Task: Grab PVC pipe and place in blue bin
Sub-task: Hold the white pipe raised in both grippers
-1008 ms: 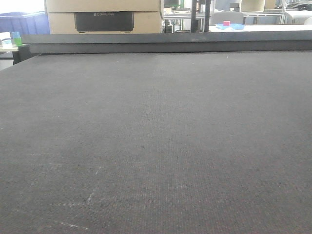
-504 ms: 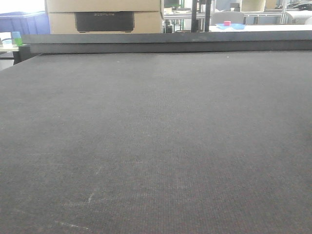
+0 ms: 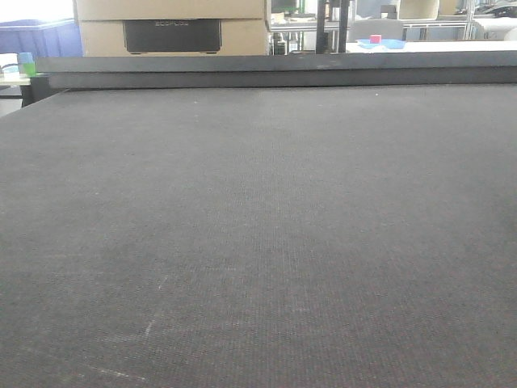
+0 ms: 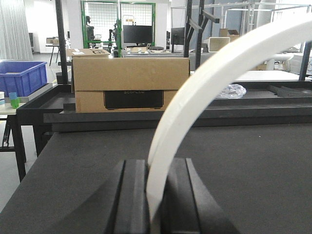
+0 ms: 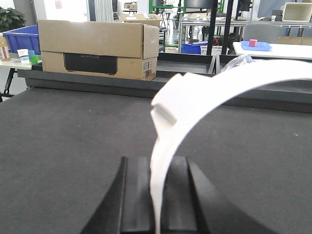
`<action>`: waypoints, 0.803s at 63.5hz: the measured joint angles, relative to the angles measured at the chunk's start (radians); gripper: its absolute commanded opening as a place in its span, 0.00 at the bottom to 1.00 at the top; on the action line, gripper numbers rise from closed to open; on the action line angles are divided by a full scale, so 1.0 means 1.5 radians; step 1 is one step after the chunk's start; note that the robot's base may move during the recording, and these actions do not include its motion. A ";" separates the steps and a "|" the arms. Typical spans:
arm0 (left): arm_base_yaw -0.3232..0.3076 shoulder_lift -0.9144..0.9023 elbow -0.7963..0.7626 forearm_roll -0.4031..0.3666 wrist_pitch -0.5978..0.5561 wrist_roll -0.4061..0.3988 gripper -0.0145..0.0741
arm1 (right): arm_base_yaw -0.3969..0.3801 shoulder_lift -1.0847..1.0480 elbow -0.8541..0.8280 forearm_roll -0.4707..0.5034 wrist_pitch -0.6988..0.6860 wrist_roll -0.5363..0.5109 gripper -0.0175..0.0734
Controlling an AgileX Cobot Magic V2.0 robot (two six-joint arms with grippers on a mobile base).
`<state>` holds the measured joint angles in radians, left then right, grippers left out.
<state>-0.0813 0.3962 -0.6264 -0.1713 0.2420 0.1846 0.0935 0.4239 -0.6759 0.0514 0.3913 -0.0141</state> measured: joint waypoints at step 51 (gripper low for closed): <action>0.000 0.000 0.000 -0.001 0.000 0.000 0.04 | 0.000 0.000 0.000 0.000 0.000 -0.001 0.01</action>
<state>-0.0813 0.3962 -0.6264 -0.1731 0.2420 0.1846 0.0935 0.4239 -0.6759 0.0514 0.3913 -0.0160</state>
